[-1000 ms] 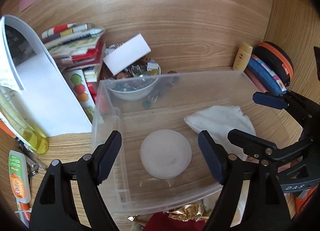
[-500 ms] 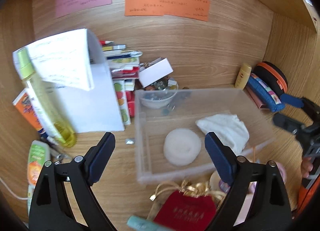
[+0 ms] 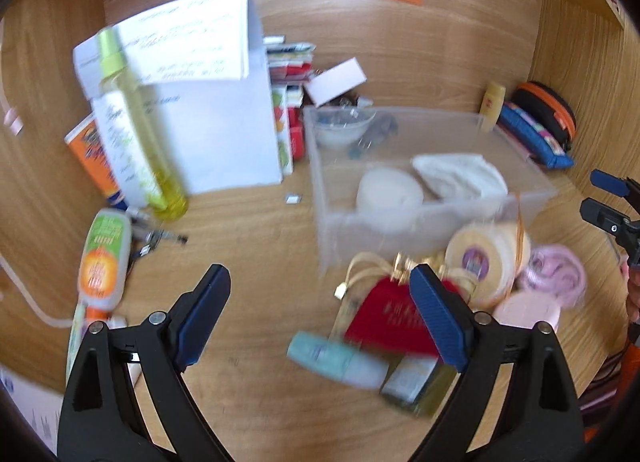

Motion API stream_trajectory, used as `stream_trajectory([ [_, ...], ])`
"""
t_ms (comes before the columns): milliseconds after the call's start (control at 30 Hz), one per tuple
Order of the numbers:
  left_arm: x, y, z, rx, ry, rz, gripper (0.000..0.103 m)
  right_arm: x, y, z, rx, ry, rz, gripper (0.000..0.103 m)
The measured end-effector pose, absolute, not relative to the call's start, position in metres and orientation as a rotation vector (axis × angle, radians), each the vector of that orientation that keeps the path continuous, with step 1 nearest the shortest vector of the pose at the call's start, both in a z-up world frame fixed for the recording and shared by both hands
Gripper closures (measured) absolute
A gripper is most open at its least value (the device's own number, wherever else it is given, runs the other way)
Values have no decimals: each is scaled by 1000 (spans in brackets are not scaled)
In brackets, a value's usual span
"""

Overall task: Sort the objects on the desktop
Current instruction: 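Withdraw both tools from the box back toward the cluttered items, then grasp the pink round fan with the right tool while the left tool grasps the dark green bottle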

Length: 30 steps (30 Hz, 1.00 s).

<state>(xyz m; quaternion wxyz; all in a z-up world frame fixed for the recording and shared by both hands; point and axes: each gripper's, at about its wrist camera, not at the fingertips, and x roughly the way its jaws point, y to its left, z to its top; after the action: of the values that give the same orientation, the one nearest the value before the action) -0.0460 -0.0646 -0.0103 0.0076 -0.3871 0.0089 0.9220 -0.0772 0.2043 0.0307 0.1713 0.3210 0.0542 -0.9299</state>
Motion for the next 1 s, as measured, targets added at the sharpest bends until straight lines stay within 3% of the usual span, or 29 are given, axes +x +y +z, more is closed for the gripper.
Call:
stream_trajectory([
  [567,14,-50,-50,-1352,-128,2795,11,-24,150,-16,942,166,-2359,3],
  [700,22,-47,-56,-1352,-137,2797,11,-34,141,-26,991,162,-2281,19],
  [1000,16,-39,-61,-1335,-154,2745,11,-41,128,-28,995,205,-2272,29],
])
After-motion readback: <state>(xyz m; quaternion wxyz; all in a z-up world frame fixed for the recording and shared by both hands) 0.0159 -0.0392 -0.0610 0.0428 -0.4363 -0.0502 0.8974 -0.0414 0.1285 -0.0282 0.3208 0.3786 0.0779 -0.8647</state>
